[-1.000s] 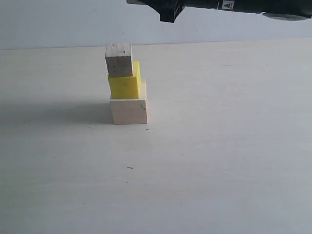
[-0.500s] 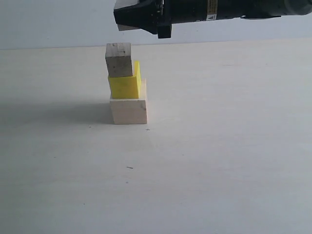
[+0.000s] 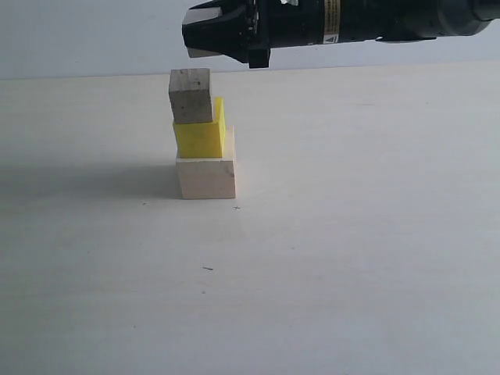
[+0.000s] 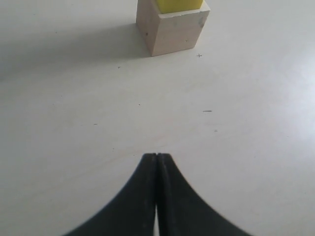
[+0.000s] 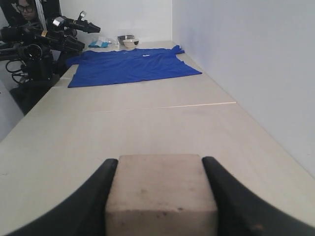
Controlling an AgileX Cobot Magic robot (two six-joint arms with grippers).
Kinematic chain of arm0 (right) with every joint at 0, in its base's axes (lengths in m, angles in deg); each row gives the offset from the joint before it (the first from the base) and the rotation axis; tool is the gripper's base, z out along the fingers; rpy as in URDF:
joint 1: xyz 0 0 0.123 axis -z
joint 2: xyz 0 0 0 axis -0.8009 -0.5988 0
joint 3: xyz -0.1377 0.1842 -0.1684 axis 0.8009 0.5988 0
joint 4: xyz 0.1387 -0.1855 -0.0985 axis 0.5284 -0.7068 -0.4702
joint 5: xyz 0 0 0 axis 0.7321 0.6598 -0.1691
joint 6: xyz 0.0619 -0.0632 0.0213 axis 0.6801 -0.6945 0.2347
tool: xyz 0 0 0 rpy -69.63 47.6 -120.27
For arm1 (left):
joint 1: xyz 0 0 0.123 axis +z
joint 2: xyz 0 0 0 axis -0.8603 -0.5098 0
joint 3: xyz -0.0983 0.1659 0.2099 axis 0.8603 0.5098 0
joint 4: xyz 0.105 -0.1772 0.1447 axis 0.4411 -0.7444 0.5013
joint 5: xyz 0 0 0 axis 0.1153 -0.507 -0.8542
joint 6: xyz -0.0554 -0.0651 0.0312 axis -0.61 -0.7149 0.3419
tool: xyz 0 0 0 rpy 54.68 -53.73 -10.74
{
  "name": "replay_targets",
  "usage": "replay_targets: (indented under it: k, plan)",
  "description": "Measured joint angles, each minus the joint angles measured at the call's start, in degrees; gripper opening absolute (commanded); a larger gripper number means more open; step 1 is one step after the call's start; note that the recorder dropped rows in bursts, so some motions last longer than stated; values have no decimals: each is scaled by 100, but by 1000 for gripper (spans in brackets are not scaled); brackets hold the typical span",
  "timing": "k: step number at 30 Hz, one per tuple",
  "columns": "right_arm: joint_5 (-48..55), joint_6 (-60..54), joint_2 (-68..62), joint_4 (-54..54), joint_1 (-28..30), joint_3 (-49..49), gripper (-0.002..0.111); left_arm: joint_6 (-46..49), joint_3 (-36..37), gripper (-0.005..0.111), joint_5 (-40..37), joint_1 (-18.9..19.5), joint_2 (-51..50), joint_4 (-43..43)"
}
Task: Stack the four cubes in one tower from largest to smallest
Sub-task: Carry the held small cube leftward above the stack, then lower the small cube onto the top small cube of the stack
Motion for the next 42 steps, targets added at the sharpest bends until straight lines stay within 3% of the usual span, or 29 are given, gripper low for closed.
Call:
replay_targets:
  k: [42]
  plan:
    - [-23,-333,-198,-175,-376,-318,0,0,36,1,267,0,0,43]
